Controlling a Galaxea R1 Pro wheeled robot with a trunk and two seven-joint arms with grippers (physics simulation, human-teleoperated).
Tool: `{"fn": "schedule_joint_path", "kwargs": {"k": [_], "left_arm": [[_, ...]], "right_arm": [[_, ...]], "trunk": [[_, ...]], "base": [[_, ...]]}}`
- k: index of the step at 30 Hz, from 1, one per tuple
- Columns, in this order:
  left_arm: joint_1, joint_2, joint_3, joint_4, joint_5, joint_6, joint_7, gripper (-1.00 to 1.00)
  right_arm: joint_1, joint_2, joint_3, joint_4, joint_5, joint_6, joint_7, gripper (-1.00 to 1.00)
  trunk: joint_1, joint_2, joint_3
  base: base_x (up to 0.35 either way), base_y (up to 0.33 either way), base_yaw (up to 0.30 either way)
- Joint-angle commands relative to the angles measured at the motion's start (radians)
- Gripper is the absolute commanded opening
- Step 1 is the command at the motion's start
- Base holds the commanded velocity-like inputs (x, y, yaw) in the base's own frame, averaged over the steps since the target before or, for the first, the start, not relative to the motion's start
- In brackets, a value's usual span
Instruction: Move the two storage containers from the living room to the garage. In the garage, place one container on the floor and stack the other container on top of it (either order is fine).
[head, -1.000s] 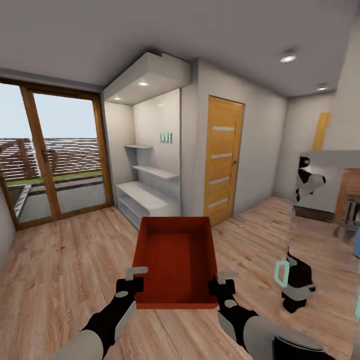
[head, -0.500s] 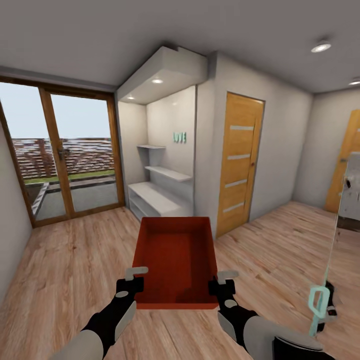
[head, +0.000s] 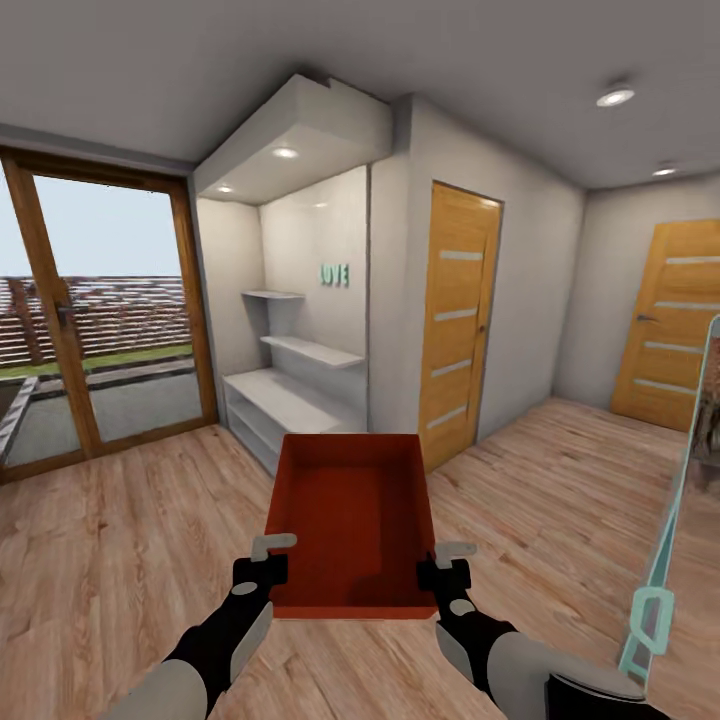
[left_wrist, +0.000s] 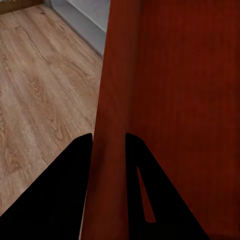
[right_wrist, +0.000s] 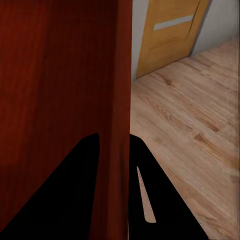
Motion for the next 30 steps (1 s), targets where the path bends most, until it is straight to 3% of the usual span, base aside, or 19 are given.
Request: {"fn": "schedule_joint_path", "kwargs": {"k": [1,30], "left_arm": [[0.0,0.007,0.011,-0.001,0.011,0.005,0.014,-1.0],[0.0,0.007,0.011,-0.001,0.011,0.003,0.013,-1.0]], "right_arm": [[-0.001,0.0,-0.021,-0.003,0.015,-0.02,-0.002,-1.0],[-0.001,-0.001,-0.021,-0.003,0.015,-0.02,-0.002,-1.0]], "trunk": [[0.001,-0.001,-0.002],[0.001,-0.001,-0.002]], "base": [[0.302,0.217,-0.281],[0.302,0.217,-0.282]]}}
